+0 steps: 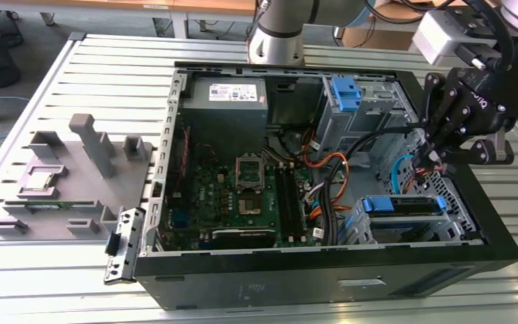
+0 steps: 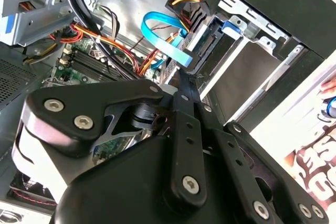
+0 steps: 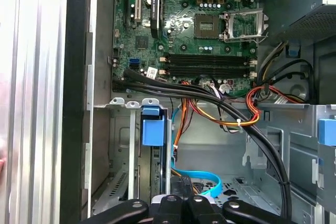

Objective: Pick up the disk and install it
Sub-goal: 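Insert the first disk wire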

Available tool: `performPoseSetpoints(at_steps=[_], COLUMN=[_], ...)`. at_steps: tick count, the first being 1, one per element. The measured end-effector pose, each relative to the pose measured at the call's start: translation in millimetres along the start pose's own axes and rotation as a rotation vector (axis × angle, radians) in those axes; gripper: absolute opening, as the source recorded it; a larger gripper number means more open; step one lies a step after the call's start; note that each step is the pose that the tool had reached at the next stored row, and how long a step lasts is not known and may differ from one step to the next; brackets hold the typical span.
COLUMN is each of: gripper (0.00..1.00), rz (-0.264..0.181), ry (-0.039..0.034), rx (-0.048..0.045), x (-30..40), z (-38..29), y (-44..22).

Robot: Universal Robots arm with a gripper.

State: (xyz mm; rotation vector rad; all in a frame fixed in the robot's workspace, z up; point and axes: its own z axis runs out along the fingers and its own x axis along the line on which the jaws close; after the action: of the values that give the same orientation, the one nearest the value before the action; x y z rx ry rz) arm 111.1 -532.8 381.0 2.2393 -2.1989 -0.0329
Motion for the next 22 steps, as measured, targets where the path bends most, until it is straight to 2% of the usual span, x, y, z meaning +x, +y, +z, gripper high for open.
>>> performPoseSetpoints(at_steps=[4, 10, 17, 22], gripper=[0.11, 0.11, 0.11, 0.11], rz=[0.001, 0.001, 0.001, 0.001], ry=[0.0, -0.0004, -0.0012, -0.002], rx=[0.0, 0.0001, 0.0001, 0.0001], x=[-2.0, -3.2, -5.1, -5.5], z=[-0.2, -4.9, -5.2, -7.3], y=[-2.1, -3.4, -13.0, -14.5])
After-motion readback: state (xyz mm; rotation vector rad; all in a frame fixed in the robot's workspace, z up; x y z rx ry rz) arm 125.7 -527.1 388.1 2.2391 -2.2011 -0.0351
